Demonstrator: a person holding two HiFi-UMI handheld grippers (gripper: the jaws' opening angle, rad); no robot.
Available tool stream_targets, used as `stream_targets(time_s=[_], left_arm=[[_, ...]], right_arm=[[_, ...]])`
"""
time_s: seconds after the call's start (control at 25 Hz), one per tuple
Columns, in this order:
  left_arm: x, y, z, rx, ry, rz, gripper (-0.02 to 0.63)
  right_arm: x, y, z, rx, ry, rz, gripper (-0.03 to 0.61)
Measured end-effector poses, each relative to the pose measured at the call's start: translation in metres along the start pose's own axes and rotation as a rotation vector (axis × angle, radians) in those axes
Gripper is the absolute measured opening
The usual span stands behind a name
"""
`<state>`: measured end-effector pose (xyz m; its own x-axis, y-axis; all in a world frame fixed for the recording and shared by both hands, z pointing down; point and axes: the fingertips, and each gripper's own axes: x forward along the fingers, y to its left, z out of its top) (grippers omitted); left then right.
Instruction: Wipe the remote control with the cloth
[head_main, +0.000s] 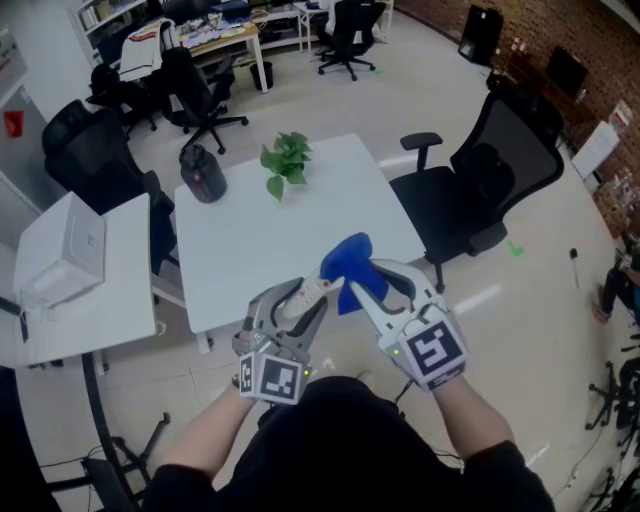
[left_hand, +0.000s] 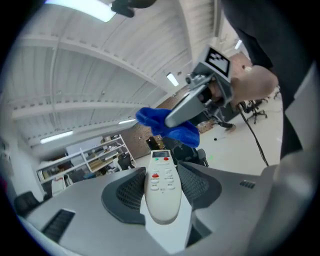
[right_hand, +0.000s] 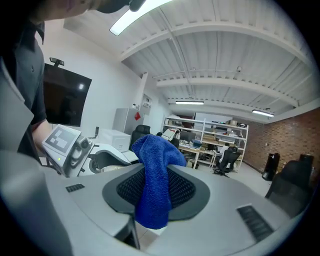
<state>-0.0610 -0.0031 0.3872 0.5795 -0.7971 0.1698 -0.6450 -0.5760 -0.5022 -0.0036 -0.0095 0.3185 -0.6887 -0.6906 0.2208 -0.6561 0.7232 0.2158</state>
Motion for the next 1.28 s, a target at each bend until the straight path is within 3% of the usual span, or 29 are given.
stream_targets(time_s=[0.2, 0.32, 0.68, 0.92, 1.04, 1.28], left_arm=[[0.000, 0.025, -0.025, -0.353, 0.049, 0.116, 0.204], [0.004, 0.035, -0.054, -0.464, 0.096, 0.201, 0.206], [-0.002, 0.070, -0.224, -0.635, 0.383, 0.460, 0.206], [0.001, 0.072, -0.328, -0.718, 0.586, 0.551, 0.206], [0.006, 0.068, -0.361, -0.742, 0.663, 0.574, 0.206], [0.013, 0.067, -0.397, -0.772, 0.738, 0.601, 0.206]], right_arm=[[-0.005, 0.002, -0.014, 0.073, -0.048, -0.053, 0.123], [-0.006, 0.005, -0.031, 0.129, -0.035, -0.044, 0.123], [-0.003, 0.014, -0.071, 0.186, 0.084, 0.001, 0.123], [-0.004, 0.011, -0.085, 0.184, 0.128, 0.017, 0.123], [-0.003, 0.010, -0.093, 0.188, 0.166, 0.027, 0.123], [0.008, 0.015, -0.104, 0.191, 0.206, 0.057, 0.123]])
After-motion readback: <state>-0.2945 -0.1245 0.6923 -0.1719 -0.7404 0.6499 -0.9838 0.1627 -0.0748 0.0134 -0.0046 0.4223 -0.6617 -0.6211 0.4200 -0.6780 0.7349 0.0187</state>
